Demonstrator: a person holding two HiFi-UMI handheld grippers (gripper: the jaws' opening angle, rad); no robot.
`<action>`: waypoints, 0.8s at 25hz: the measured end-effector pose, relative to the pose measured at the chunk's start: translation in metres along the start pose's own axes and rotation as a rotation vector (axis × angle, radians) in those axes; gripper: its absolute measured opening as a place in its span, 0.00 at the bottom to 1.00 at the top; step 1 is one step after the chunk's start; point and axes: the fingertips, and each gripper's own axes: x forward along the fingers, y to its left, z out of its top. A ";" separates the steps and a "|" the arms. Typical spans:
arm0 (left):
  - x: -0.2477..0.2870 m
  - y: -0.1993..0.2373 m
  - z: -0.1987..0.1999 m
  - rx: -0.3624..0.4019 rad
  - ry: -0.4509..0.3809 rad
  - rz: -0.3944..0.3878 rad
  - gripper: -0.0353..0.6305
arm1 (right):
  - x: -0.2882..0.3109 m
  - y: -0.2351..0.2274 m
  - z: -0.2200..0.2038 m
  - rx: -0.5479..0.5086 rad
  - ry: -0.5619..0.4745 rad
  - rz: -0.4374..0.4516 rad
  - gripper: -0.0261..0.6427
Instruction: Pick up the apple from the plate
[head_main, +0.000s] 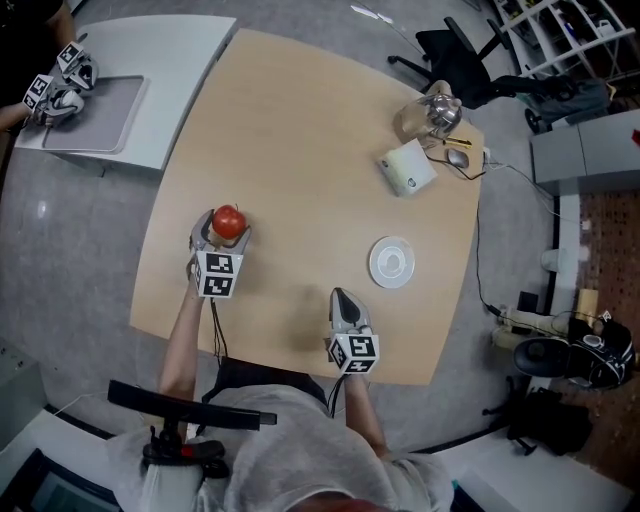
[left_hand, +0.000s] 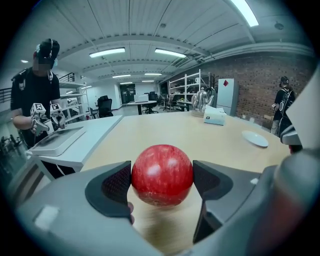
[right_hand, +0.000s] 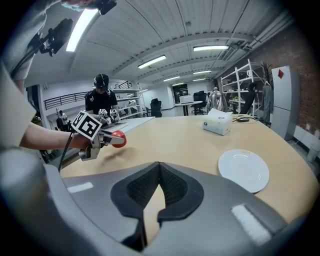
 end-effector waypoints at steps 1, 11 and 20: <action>0.002 0.000 -0.002 -0.001 0.005 0.000 0.66 | 0.001 0.000 0.001 0.000 0.003 0.000 0.05; 0.004 -0.003 -0.011 -0.004 0.037 -0.001 0.66 | 0.002 -0.001 0.009 0.006 0.013 0.005 0.05; 0.006 -0.004 -0.013 0.003 0.026 0.013 0.67 | 0.001 -0.003 0.008 0.013 0.009 -0.002 0.05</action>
